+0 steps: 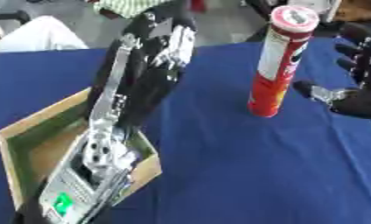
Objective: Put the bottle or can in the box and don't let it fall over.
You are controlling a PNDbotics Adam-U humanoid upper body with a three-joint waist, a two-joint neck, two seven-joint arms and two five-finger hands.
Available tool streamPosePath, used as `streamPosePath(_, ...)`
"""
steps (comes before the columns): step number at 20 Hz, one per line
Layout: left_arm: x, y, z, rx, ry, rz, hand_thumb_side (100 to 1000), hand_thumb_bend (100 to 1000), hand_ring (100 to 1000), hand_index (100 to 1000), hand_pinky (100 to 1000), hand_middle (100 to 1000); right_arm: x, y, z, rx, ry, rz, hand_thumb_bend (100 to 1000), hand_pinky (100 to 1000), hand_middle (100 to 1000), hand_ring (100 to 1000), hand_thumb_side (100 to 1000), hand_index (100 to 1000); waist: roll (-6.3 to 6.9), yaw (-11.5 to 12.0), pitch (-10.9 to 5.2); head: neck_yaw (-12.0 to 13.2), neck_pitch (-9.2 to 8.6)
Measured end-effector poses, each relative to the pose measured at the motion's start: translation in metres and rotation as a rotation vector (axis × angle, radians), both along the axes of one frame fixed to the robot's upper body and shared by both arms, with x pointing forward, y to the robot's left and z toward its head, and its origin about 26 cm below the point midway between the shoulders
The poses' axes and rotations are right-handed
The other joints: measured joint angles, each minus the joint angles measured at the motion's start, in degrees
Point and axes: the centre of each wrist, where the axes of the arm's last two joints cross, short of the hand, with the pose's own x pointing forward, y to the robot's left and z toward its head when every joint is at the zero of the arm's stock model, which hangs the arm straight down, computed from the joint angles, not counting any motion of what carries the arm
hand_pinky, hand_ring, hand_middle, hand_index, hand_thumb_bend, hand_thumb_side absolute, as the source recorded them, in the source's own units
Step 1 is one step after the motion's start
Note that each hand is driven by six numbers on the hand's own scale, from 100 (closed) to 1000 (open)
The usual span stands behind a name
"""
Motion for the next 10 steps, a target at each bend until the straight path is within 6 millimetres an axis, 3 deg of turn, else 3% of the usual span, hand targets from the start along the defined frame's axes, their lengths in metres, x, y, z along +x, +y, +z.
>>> streamPosePath(10, -0.0009, -0.0014, -0.0008, -0.009, 0.015, -0.013, 551, 100, 562, 800, 784, 819, -0.0006, -0.0007, -0.0027, -0.001, 0.023, 0.028, 626, 1000, 1000, 1000, 100, 1000, 0.24, -0.35, 0.07, -0.14, 0.00)
